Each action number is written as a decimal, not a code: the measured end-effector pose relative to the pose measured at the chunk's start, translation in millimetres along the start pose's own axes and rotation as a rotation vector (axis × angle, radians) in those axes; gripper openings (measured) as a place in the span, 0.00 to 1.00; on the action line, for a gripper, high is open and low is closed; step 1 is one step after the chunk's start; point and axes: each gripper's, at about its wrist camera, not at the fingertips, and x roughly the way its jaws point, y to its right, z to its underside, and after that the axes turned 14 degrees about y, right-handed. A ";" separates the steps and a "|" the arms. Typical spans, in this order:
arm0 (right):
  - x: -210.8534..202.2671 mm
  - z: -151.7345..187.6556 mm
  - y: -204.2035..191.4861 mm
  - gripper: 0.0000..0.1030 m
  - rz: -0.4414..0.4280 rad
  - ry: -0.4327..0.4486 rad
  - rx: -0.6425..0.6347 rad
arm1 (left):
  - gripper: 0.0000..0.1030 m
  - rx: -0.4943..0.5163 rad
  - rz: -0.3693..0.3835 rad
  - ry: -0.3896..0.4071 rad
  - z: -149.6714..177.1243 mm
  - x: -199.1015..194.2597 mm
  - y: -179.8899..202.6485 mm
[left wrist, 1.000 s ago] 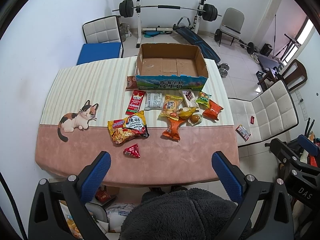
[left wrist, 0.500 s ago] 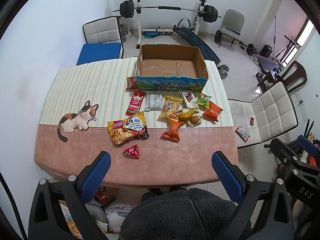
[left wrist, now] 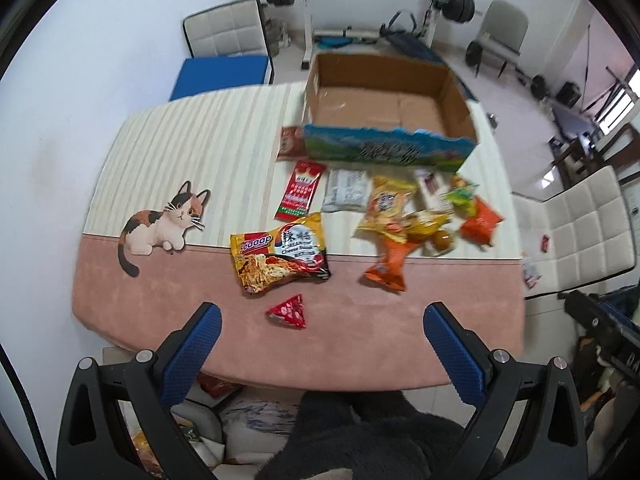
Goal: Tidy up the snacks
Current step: 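Grasp the Cheese Buldak noodle pack with the left tool while the right tool grasps the orange pastry packet, then carry both packets into the cardboard box and open both tools, then grasp the red spicy strip packet with the left tool while the right tool grasps the Franzzi cookie pack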
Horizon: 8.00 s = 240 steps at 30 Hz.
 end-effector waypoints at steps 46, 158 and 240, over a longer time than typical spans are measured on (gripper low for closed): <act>326.3 75.4 -108.2 0.99 0.088 -0.482 -0.010 | 0.89 0.218 0.159 -0.319 25.2 284.9 -94.3; 448.6 -267.1 -123.7 0.41 -0.163 -0.335 -0.124 | 0.83 -0.055 0.213 -0.415 -294.9 439.2 25.9; 389.7 -4.9 -41.6 0.65 0.028 -0.540 -0.039 | 0.56 -0.116 0.016 -0.431 5.5 388.0 -130.5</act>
